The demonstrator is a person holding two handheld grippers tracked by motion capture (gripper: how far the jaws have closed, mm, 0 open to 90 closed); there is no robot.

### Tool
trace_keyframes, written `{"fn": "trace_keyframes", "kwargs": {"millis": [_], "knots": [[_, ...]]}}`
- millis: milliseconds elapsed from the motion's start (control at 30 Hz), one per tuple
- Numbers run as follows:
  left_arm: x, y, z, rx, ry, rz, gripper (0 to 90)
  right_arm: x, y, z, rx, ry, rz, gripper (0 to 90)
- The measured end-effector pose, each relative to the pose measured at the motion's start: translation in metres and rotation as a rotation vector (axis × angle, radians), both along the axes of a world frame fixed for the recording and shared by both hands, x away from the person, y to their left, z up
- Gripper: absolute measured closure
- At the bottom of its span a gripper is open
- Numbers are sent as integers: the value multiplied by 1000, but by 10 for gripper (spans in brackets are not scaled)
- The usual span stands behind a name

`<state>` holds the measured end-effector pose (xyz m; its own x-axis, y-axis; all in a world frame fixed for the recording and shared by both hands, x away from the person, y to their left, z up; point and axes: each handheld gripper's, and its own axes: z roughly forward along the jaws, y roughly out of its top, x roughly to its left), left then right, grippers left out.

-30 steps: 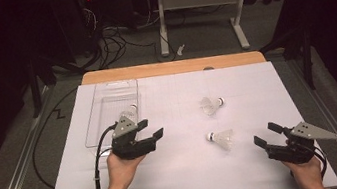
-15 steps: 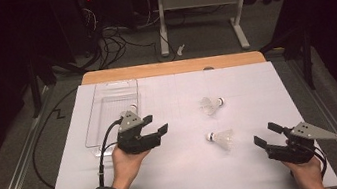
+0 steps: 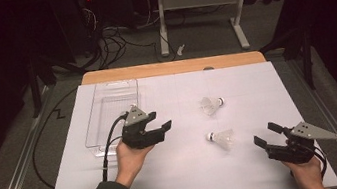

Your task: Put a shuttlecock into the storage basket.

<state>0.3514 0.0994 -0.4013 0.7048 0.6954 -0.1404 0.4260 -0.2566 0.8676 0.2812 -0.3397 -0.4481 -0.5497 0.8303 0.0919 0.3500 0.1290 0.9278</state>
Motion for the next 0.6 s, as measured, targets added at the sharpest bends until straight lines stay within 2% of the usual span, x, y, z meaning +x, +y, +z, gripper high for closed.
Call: {"fn": "trace_keyframes", "kwargs": {"millis": [600], "knots": [[13, -14, 1, 19, 16, -16, 369, 0, 0, 0, 1, 0, 2, 236]]}}
